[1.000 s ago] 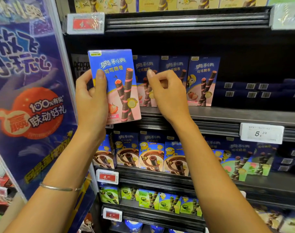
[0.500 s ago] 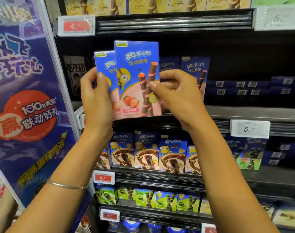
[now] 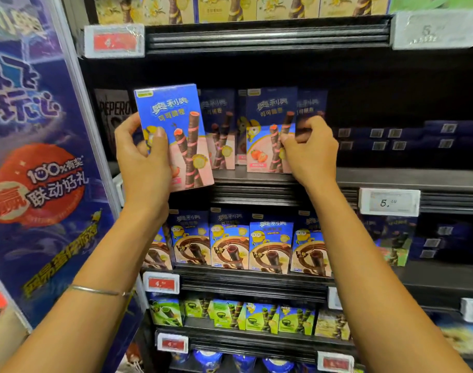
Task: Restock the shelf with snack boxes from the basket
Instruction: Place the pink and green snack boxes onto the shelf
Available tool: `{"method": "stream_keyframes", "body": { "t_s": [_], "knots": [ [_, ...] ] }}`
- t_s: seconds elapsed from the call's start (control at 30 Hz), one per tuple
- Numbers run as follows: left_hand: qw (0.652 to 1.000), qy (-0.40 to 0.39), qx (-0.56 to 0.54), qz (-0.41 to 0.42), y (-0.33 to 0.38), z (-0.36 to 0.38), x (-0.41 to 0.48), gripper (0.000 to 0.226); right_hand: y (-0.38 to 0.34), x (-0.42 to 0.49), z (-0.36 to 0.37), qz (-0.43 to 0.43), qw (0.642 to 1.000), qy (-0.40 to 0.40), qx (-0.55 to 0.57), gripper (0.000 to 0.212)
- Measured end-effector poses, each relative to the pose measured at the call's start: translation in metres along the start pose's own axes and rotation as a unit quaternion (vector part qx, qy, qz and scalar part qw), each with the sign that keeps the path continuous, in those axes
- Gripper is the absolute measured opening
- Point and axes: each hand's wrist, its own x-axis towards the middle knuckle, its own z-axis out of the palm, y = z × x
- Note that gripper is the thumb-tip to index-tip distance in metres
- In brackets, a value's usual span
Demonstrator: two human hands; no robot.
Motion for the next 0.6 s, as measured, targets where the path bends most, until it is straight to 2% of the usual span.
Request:
{"method": "stream_keyframes", "body": {
  "t_s": [0.2, 0.53, 0.6],
  "knots": [
    [1.000, -0.013, 0.018, 0.009, 0.004, 0.001, -0.005, 0.031, -0.002, 0.005, 0.017, -0.016, 0.997, -0.016, -0.075, 0.029],
    [0.999, -0.022, 0.014, 0.017, 0.005, 0.005, -0.008, 0.030, -0.007, 0.011, 0.022, -0.001, 0.997, -0.037, -0.073, 0.032],
    [0.999, -0.026, 0.016, 0.011, 0.006, 0.006, -0.009, 0.031, -0.009, 0.007, 0.016, -0.003, 0.997, -0.030, -0.076, 0.038]
  ]
}}
